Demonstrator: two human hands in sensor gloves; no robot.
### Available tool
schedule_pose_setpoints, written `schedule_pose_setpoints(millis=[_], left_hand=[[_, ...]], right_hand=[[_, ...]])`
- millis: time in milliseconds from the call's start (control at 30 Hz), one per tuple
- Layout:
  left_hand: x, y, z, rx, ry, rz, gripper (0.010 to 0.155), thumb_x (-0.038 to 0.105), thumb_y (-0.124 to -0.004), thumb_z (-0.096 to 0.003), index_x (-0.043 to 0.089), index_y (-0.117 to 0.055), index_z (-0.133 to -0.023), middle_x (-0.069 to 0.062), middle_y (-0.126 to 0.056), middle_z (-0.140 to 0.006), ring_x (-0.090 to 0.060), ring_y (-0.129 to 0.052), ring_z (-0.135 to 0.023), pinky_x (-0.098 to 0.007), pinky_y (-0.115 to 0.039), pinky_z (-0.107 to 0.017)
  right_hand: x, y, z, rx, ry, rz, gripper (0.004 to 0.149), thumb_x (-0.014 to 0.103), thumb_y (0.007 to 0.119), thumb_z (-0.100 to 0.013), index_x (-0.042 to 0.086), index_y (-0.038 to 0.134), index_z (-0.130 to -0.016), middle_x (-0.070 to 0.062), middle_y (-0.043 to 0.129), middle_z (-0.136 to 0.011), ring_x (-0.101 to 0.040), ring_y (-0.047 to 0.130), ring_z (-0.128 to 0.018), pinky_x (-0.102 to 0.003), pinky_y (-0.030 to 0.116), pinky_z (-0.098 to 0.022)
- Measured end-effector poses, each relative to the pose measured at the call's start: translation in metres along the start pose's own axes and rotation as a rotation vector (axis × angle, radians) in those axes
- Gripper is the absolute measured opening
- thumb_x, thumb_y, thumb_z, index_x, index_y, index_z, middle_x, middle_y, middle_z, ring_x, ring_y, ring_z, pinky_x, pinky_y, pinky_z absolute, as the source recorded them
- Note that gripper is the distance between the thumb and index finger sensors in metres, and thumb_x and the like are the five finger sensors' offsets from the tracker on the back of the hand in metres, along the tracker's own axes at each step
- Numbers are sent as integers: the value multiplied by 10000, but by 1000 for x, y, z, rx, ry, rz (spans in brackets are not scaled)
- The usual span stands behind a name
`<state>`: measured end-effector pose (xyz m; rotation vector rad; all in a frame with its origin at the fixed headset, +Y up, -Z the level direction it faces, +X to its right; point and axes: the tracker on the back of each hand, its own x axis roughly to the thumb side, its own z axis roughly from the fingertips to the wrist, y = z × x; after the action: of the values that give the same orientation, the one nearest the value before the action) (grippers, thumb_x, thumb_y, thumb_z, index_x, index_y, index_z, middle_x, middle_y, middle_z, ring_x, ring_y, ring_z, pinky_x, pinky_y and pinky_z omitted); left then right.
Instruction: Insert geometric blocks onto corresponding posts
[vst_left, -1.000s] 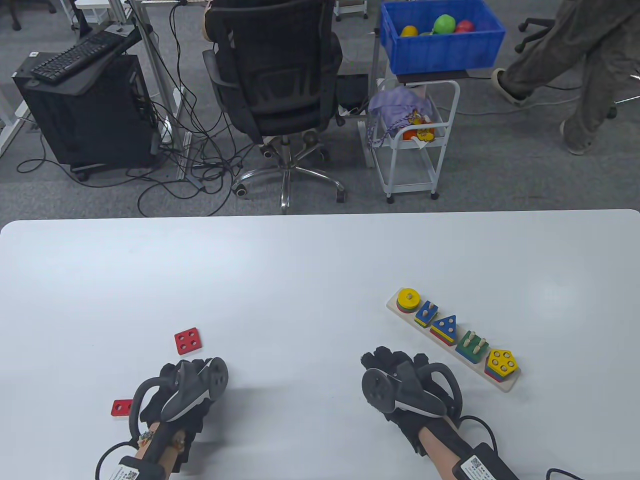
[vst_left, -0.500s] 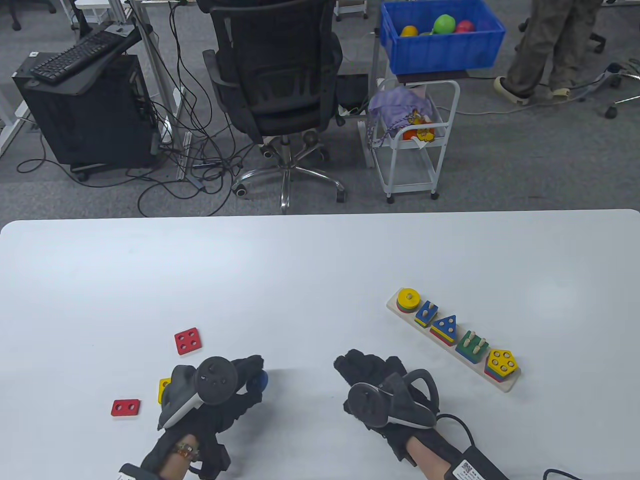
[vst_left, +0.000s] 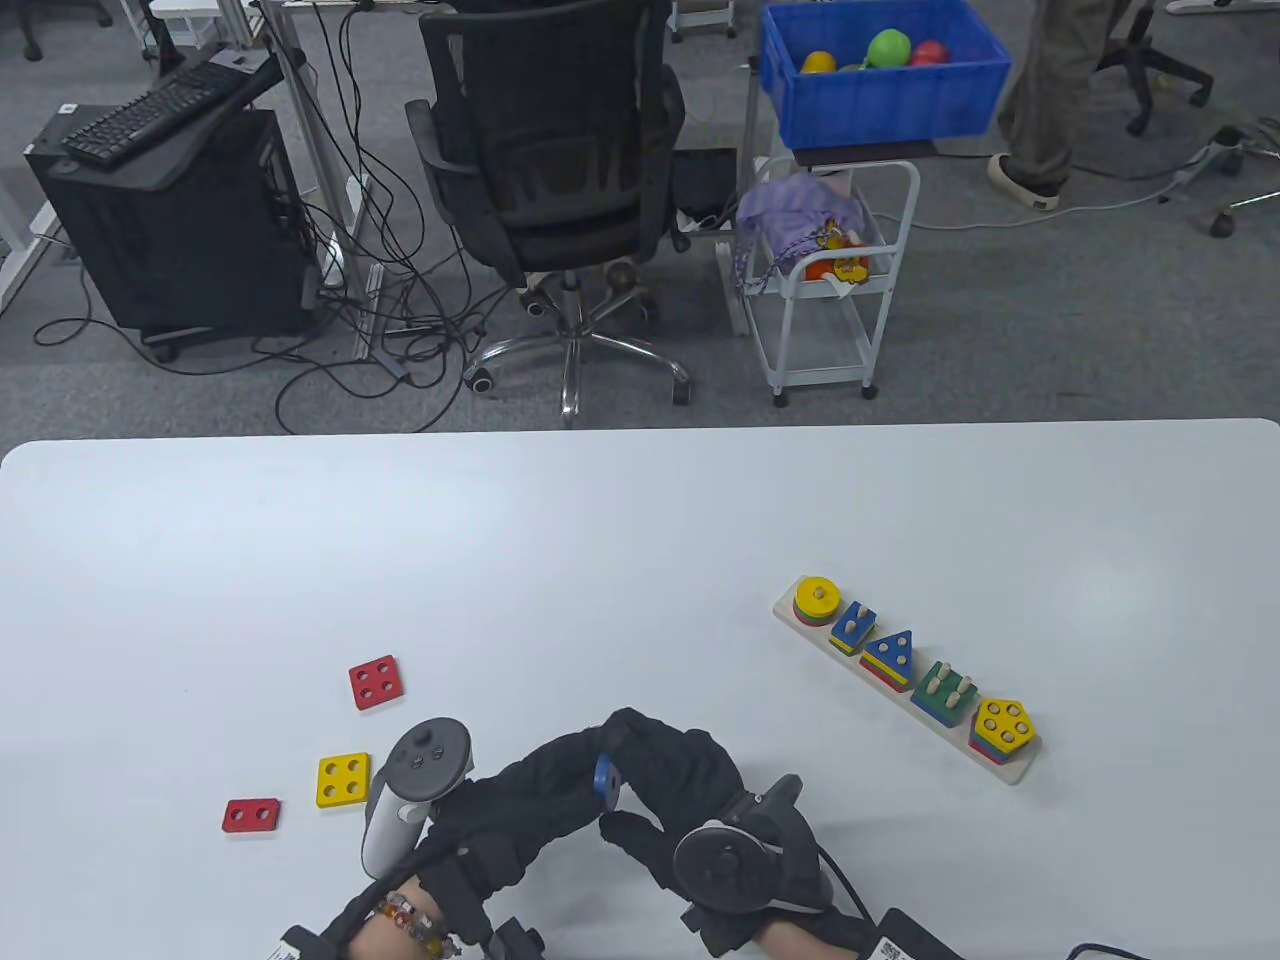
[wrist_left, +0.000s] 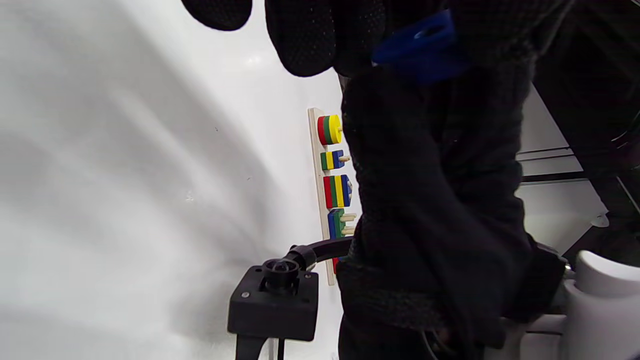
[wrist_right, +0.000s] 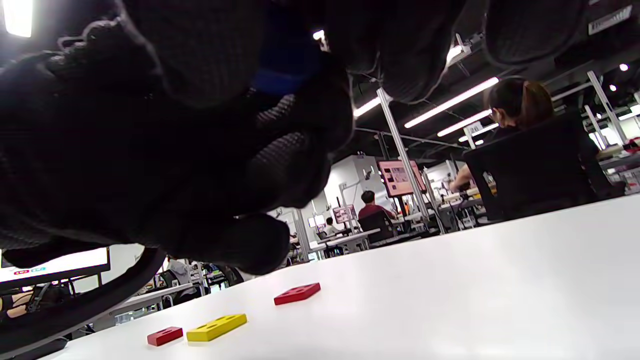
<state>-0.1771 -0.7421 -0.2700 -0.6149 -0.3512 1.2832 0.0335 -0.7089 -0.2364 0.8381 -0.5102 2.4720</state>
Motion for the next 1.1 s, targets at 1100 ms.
schedule_pose_setpoints(millis=[1100], left_hand=[[3, 106, 61, 589, 344, -1214, 687, 584, -680, -496, 386, -451, -1113, 55, -451, -1252, -279, -475, -1186, -631, -376, -830]], right_hand=[[-160, -66, -82, 268, 610, 520, 688, 399, 932, -360, 202, 652, -958, -110, 778, -952, -392, 808, -840, -678, 652, -592]])
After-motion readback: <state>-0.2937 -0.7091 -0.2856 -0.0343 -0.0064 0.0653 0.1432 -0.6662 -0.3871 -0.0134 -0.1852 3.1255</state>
